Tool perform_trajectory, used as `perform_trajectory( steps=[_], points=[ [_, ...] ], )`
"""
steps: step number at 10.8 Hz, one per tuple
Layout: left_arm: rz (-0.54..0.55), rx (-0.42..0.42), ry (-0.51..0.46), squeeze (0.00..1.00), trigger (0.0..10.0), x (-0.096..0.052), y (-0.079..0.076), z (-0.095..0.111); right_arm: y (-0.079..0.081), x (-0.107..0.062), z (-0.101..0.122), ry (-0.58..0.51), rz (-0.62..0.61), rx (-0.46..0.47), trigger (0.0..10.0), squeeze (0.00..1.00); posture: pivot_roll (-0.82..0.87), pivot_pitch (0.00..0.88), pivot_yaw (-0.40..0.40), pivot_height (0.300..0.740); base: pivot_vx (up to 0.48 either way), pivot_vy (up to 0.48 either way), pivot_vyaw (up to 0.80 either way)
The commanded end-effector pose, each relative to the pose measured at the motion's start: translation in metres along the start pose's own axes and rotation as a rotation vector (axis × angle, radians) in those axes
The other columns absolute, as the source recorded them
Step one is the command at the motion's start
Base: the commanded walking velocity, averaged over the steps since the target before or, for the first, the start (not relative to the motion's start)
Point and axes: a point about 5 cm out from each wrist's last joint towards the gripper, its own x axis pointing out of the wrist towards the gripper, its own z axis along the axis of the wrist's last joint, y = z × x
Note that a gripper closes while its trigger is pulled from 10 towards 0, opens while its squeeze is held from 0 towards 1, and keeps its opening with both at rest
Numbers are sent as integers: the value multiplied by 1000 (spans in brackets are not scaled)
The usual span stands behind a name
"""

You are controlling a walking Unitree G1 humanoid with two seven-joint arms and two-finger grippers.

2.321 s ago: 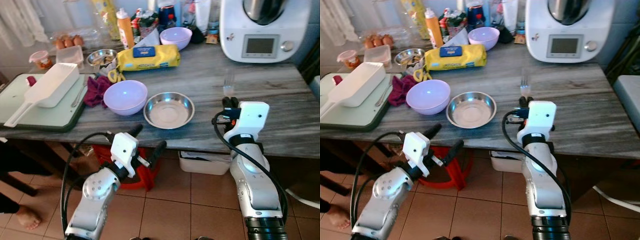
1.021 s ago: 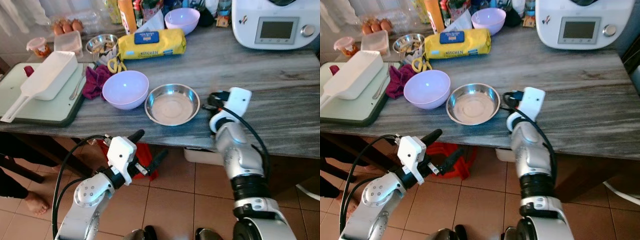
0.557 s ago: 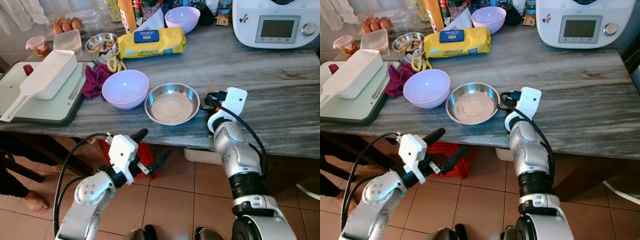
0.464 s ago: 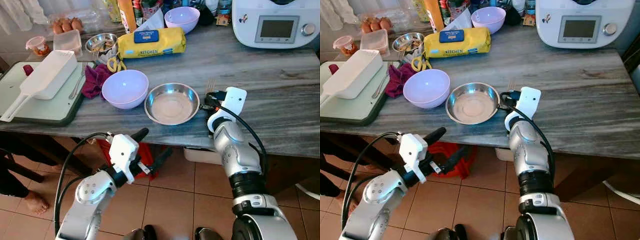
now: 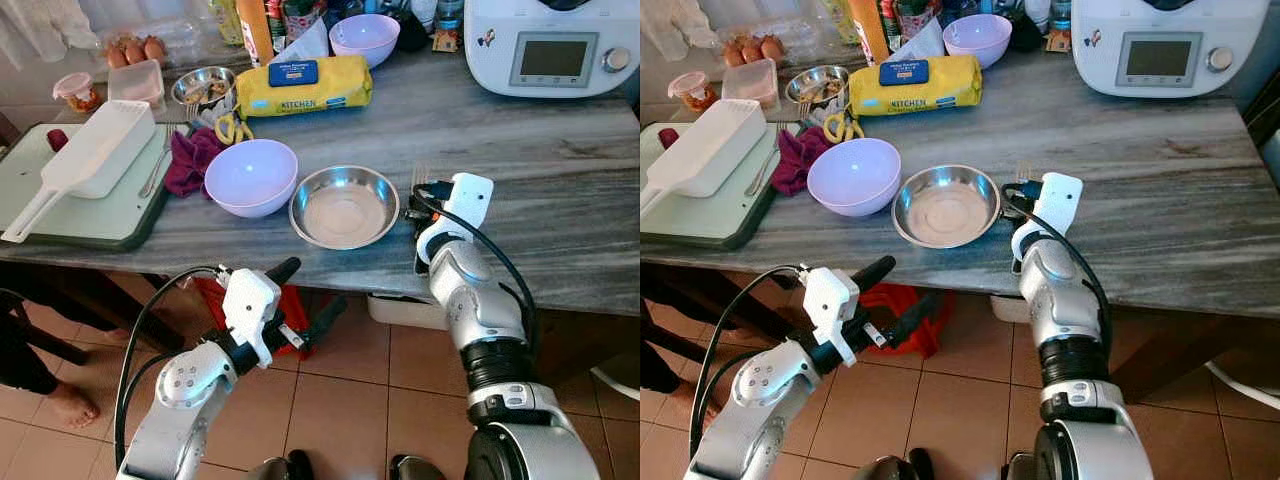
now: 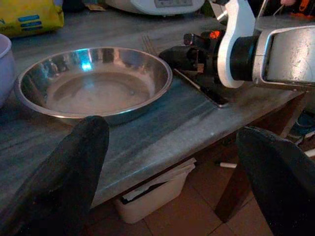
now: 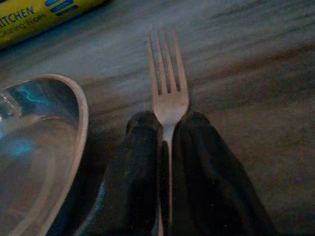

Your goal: Setting the table

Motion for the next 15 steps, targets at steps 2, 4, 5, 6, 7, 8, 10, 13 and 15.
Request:
perform_trajectory(
  steps=[2,4,5,6,7,8,10,13,15],
  points=[
    [14,6,17,0,10000,-2,4,-3,-5,-1,-15,70,-30,12,10000,1000,-91,187,120,740,0,0,0],
    [17,6,18,0,10000,0,5,-5,-8,-1,-15,73,-38,7,10000,1000,-92,181,121,740,0,0,0],
    [18,7,18,0,10000,0,5,-5,-9,-2,-12,64,-37,9,10000,1000,-91,181,121,740,0,0,0],
    [20,12,16,0,10000,1,6,-5,-7,-2,-4,26,-20,-1,10000,1000,-89,174,120,740,0,0,0],
    [22,14,15,0,10000,1,7,-5,-4,-5,6,-26,-2,-23,10000,1000,-90,173,121,740,0,0,0],
    [24,15,13,0,10000,1,7,-5,-1,-9,16,-79,10,-39,10000,1000,-90,171,119,740,0,0,0],
    [26,13,8,0,10000,2,9,-5,-1,-24,35,-223,23,-47,10000,1000,-96,167,122,740,0,0,0],
    [30,15,2,0,10000,4,10,-5,-16,-46,33,-288,-32,-96,10000,1000,-105,159,129,740,0,0,0],
    [35,16,-3,0,10000,5,10,-5,-21,-64,31,-349,-63,-169,10000,1000,-115,151,128,740,0,0,0]
  ],
)
